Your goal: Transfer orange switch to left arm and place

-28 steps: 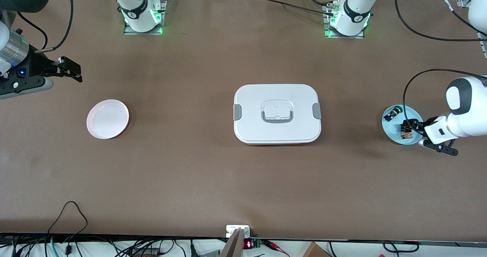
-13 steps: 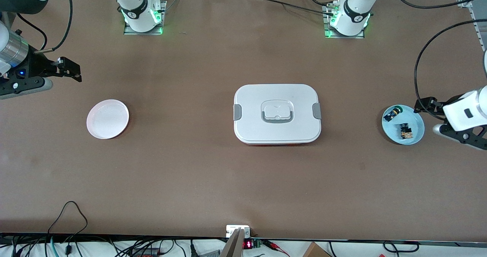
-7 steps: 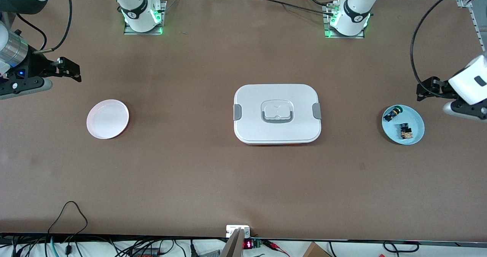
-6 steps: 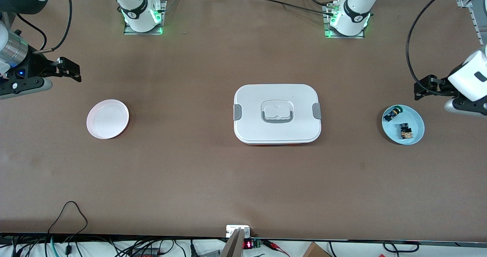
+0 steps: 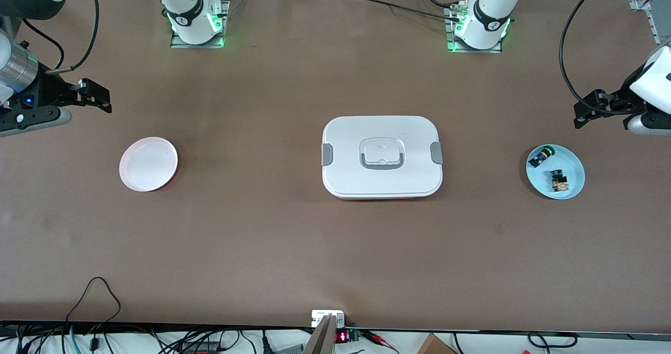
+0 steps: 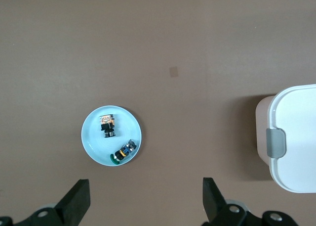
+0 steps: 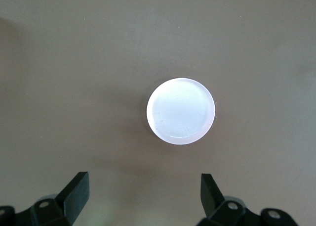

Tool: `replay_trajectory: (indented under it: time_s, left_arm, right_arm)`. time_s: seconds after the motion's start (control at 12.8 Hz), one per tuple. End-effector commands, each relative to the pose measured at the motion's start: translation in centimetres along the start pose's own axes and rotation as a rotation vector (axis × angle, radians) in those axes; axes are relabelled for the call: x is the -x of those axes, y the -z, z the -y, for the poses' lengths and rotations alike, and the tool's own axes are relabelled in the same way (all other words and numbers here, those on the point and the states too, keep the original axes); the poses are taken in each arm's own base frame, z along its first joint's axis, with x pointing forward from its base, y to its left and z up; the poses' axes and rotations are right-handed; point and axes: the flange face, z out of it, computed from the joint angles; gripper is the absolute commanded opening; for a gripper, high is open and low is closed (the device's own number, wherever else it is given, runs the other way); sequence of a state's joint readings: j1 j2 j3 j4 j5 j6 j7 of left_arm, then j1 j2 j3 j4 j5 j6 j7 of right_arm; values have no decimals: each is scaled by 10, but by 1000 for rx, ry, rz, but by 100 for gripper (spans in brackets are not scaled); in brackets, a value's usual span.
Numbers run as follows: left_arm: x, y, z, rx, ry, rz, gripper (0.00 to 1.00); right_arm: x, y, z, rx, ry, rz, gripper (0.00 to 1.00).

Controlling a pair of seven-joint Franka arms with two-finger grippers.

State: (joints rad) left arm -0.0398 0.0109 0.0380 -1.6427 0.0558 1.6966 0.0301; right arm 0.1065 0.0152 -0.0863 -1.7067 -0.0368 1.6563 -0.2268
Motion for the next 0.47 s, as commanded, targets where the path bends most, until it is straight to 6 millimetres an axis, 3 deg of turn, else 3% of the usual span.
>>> replay_trajectory:
  time_s: [0.0, 0.39]
  left_arm:
    - [-2, -1, 3, 16, -18, -2, 100]
    - [-7, 5, 7, 15, -17, -15, 100]
  right_arm:
    - [0, 6, -1, 10, -12, 7, 100]
    - [1, 5, -3, 10, -15, 7, 100]
